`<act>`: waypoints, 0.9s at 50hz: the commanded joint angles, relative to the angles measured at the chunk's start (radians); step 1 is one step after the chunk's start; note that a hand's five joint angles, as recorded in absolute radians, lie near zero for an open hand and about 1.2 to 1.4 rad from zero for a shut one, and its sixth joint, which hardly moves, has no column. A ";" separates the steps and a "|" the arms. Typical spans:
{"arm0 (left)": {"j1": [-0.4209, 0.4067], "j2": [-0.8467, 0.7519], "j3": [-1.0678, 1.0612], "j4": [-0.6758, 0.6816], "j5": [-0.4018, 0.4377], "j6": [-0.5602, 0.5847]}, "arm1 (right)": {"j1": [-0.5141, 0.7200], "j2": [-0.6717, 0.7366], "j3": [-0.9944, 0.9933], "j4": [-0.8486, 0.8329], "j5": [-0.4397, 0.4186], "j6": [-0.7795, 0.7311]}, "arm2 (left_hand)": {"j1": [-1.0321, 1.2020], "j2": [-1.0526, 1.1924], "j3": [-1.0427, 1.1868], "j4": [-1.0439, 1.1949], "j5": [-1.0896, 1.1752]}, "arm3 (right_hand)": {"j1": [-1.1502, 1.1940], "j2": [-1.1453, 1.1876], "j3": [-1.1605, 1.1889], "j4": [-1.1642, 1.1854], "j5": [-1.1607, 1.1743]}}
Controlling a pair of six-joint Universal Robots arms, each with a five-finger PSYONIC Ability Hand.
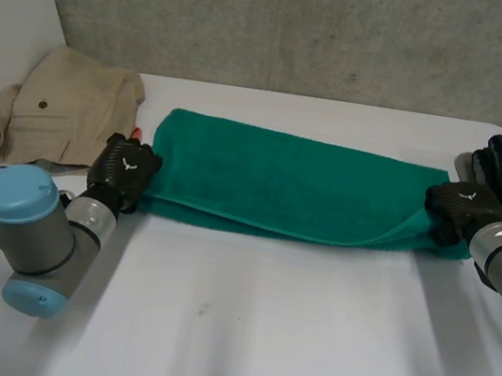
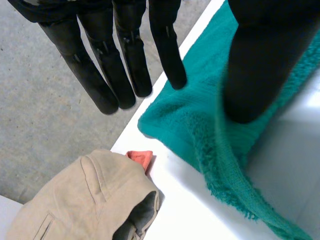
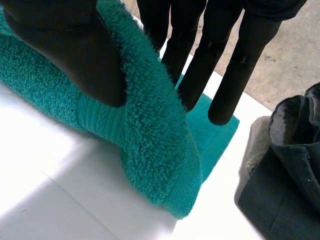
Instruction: Fold the laundry.
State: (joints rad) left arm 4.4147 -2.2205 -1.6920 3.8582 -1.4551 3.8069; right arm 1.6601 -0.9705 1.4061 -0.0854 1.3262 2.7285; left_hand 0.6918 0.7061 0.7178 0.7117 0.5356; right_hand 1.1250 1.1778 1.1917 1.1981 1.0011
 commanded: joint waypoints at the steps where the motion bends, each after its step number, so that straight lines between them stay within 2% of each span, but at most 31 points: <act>1: 0.034 0.004 0.002 -0.037 0.002 -0.013 | -0.023 0.003 0.007 -0.004 -0.013 -0.007 | 0.044 0.030 0.018 0.024 0.026 | 0.271 0.218 0.205 0.198 0.221; 3: 0.042 0.012 0.000 -0.051 0.007 -0.016 | -0.028 -0.001 0.010 -0.002 -0.019 -0.015 | 0.219 0.205 0.193 0.199 0.201 | 0.221 0.169 0.155 0.148 0.171; 5: 0.045 0.021 -0.003 -0.074 0.019 -0.016 | -0.028 -0.005 0.017 -0.002 -0.030 -0.032 | 0.474 0.460 0.448 0.454 0.456 | -0.080 -0.133 -0.146 -0.153 -0.130; 8: 0.046 0.036 -0.005 -0.098 0.033 -0.018 | -0.028 -0.013 0.033 -0.004 -0.044 -0.055 | 0.678 0.663 0.652 0.658 0.659 | -0.222 -0.275 -0.288 -0.295 -0.272; 9: 0.046 0.045 -0.006 -0.114 0.042 -0.021 | -0.028 -0.022 0.048 -0.005 -0.056 -0.073 | 0.704 0.690 0.678 0.684 0.686 | -0.359 -0.412 -0.426 -0.432 -0.410; 15: 0.042 0.074 -0.012 -0.158 0.058 -0.043 | -0.029 -0.073 0.119 -0.051 -0.127 -0.160 | 0.705 0.690 0.678 0.685 0.686 | -0.466 -0.519 -0.533 -0.539 -0.517; 28: 0.045 0.079 -0.009 -0.169 0.056 -0.075 | 0.003 -0.111 0.275 -0.198 -0.246 -0.309 | 0.705 0.690 0.678 0.685 0.686 | -0.519 -0.572 -0.586 -0.592 -0.569; 34: 0.043 0.085 -0.008 -0.180 0.056 -0.073 | 0.013 -0.106 0.312 -0.195 -0.283 -0.491 | 0.705 0.690 0.678 0.685 0.686 | -0.522 -0.575 -0.588 -0.595 -0.572; 39: 0.042 0.088 -0.006 -0.184 0.056 -0.075 | 0.010 -0.088 0.304 -0.177 -0.292 -0.587 | 0.705 0.690 0.678 0.685 0.686 | -0.507 -0.560 -0.574 -0.580 -0.558; 41: 0.040 0.088 -0.006 -0.187 0.056 -0.075 | 0.009 -0.077 0.289 -0.168 -0.298 -0.607 | 0.705 0.690 0.678 0.685 0.686 | -0.385 -0.437 -0.451 -0.458 -0.435; 43: 0.038 0.091 -0.006 -0.190 0.056 -0.073 | 0.010 -0.076 0.280 -0.163 -0.292 -0.613 | 0.705 0.690 0.678 0.685 0.686 | -0.177 -0.229 -0.243 -0.250 -0.227; 44: 0.038 0.096 -0.011 -0.197 0.056 -0.070 | 0.009 -0.079 0.274 -0.155 -0.289 -0.618 | 0.705 0.690 0.678 0.685 0.686 | 0.182 0.129 0.115 0.109 0.131; 45: 0.038 0.100 -0.012 -0.203 0.055 -0.069 | 0.009 -0.080 0.274 -0.152 -0.286 -0.616 | 0.705 0.690 0.678 0.685 0.686 | 0.270 0.218 0.204 0.197 0.220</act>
State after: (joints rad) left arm 4.4555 -2.1317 -1.6987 3.6723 -1.3991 3.7328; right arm 1.6712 -1.0560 1.7048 -0.2612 1.0316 2.1407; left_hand 1.1576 1.1947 1.1877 1.1949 0.9925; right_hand 0.7139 0.7013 0.7017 0.6977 0.5271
